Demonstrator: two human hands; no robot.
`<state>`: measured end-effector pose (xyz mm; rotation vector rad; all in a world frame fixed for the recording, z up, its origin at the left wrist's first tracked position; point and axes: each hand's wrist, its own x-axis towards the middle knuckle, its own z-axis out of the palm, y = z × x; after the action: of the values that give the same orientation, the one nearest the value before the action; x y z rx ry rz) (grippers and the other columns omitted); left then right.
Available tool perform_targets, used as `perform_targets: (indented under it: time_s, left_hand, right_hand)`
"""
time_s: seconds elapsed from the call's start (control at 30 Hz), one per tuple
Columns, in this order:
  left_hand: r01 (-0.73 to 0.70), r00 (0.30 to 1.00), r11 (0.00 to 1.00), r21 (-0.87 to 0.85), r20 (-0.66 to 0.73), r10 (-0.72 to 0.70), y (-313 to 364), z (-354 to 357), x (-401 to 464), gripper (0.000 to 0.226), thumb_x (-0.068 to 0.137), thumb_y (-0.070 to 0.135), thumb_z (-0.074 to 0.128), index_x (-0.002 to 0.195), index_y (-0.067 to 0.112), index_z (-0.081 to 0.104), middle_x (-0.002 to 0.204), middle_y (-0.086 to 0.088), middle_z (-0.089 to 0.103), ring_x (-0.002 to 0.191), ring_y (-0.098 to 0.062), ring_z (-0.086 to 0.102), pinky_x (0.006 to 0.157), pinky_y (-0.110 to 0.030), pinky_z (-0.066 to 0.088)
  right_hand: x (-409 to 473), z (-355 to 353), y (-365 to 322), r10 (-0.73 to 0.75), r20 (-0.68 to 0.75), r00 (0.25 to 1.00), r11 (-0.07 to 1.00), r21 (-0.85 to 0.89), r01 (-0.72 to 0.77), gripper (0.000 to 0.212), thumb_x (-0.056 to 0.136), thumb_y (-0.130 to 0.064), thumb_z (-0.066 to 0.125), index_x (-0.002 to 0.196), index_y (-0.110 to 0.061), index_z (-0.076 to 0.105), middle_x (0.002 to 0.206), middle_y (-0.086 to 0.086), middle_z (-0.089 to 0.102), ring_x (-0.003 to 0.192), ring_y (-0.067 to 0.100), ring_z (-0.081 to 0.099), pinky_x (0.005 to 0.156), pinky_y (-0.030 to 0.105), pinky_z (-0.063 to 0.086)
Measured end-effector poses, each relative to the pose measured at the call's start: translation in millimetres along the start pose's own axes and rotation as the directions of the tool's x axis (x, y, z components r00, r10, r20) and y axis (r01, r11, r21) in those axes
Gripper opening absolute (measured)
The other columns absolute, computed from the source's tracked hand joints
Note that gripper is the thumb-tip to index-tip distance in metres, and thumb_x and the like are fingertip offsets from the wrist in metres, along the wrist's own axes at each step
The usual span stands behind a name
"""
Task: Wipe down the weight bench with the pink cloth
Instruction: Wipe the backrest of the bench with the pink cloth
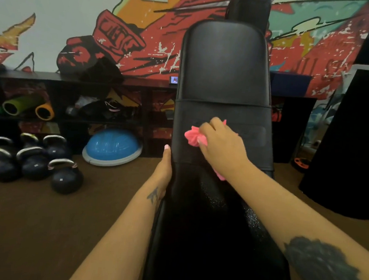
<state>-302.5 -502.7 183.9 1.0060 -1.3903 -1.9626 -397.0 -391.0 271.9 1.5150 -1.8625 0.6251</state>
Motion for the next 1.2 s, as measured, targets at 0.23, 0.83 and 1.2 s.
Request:
perform_targets:
  time_s: [0.23, 0.83, 1.2]
  left_hand:
    - [-0.065, 0.989, 0.998, 0.028, -0.129, 0.068, -14.6, 0.2, -32.8, 0.084, 0.073, 0.086, 0.029, 0.114, 0.021, 0.065, 0.111, -0.011, 0.067, 0.105, -0.020, 0.061, 0.102, -0.038, 0.042]
    - [-0.035, 0.970, 0.976, 0.214, -0.229, 0.085, -21.5, -1.2, -31.8, 0.093, 0.082, 0.080, 0.019, 0.118, 0.007, 0.063, 0.119, -0.012, 0.063, 0.112, -0.030, 0.057, 0.104, -0.040, 0.040]
    - [-0.056, 0.964, 0.976, 0.208, -0.244, 0.107, -23.9, -1.6, -26.7, 0.088, 0.084, 0.077, 0.019, 0.116, 0.009, 0.064, 0.114, -0.014, 0.064, 0.107, -0.028, 0.058, 0.103, -0.041, 0.041]
  right_hand:
    - [-37.5, 16.3, -18.5, -0.176, 0.097, 0.980, 0.974, 0.160, 0.159, 0.021, 0.079, -0.031, 0.056, 0.076, -0.011, 0.064, 0.087, 0.006, 0.062, 0.081, 0.026, 0.060, 0.056, 0.040, 0.053]
    - [-7.7, 13.0, -10.6, 0.080, 0.012, 0.997, 0.997, 0.023, -0.080, 0.027, 0.064, -0.006, 0.076, 0.088, 0.000, 0.066, 0.083, 0.019, 0.056, 0.073, 0.039, 0.053, 0.049, 0.039, 0.047]
    - [-20.6, 6.2, 6.4, -0.183, 0.154, 0.971, 0.980, -0.047, 0.192, 0.017, 0.059, 0.000, 0.071, 0.074, -0.006, 0.065, 0.086, 0.016, 0.057, 0.074, 0.035, 0.052, 0.051, 0.039, 0.048]
